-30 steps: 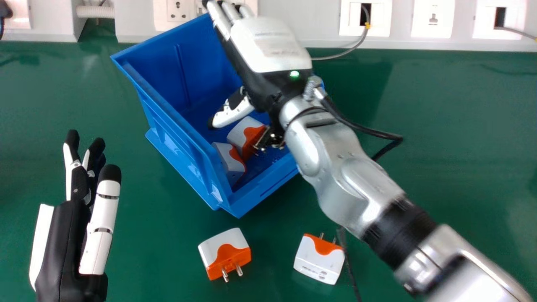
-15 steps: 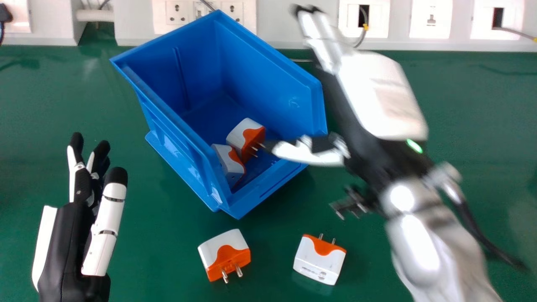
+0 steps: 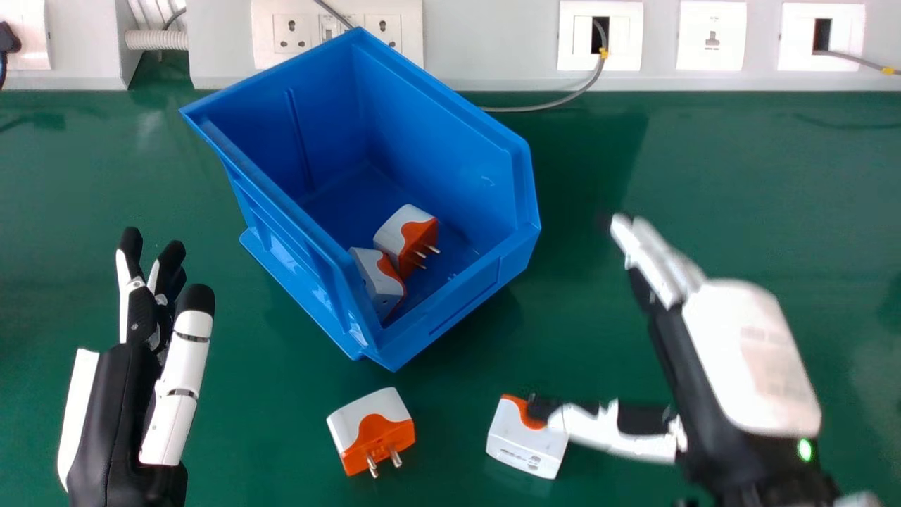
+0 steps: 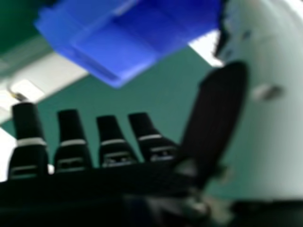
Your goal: Pick all objects and put in blue box
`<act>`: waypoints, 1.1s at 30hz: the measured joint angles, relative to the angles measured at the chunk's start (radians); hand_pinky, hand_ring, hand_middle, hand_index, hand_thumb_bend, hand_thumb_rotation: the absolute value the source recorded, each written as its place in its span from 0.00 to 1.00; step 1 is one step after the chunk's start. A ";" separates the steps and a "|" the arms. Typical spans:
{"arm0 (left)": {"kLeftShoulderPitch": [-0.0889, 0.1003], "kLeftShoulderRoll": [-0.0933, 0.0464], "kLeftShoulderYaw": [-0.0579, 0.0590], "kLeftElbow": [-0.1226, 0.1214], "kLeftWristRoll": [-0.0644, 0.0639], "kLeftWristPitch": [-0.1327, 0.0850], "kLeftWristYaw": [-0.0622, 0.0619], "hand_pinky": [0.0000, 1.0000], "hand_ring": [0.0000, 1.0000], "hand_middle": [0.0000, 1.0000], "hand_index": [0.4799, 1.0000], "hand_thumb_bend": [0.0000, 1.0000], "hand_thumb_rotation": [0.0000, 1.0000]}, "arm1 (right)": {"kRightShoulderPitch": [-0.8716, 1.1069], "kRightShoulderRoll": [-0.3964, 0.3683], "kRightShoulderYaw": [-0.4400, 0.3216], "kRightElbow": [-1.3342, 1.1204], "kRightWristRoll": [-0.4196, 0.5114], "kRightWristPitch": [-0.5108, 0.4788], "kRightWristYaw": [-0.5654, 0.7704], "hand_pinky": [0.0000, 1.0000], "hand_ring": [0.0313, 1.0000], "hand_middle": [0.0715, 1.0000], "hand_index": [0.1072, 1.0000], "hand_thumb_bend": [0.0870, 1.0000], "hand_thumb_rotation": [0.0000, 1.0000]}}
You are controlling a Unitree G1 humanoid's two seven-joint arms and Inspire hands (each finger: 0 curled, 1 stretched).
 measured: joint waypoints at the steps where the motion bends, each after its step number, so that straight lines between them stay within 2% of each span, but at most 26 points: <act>1: 0.000 0.000 0.000 0.000 0.001 0.000 0.001 1.00 1.00 0.99 0.98 0.34 0.84 | 0.009 0.000 0.001 0.024 0.000 -0.015 -0.014 0.70 0.84 0.89 0.87 0.72 0.51; 5: -0.001 -0.001 0.000 0.001 0.003 0.000 0.005 1.00 1.00 0.99 0.97 0.33 0.83 | 0.027 0.001 0.007 0.118 -0.004 -0.063 -0.054 0.71 0.84 0.88 0.85 0.75 0.52; 10: -0.010 0.000 0.000 0.014 0.004 -0.004 0.003 1.00 1.00 0.99 0.97 0.33 0.83 | 0.010 0.002 0.023 0.228 -0.020 -0.096 -0.089 0.70 0.83 0.88 0.85 0.73 0.53; 13: -0.018 0.000 0.000 0.018 0.000 -0.007 -0.002 1.00 1.00 0.99 0.97 0.33 0.82 | -0.015 0.003 0.041 0.288 -0.025 -0.109 -0.104 0.71 0.83 0.87 0.85 0.72 0.54; 16: -0.019 0.000 0.000 0.019 0.001 -0.015 -0.001 1.00 1.00 0.99 0.97 0.33 0.84 | -0.043 0.004 0.056 0.331 -0.049 -0.105 -0.109 0.70 0.82 0.87 0.85 0.70 0.54; 22: -0.024 0.000 0.000 0.021 0.002 -0.015 0.000 1.00 1.00 0.98 0.97 0.34 0.83 | -0.121 0.029 0.085 0.417 -0.062 -0.081 -0.112 0.69 0.80 0.85 0.83 0.68 0.49; 27: -0.032 0.002 0.001 0.024 0.007 -0.020 0.004 1.00 1.00 0.98 0.95 0.34 0.84 | -0.178 0.046 0.108 0.488 -0.076 -0.050 -0.120 0.68 0.80 0.84 0.81 0.68 0.44; 33: -0.036 0.002 0.002 0.025 0.006 -0.020 0.006 1.00 1.00 0.98 0.95 0.34 0.86 | -0.239 0.053 0.133 0.556 -0.100 -0.016 -0.135 0.67 0.79 0.84 0.81 0.66 0.44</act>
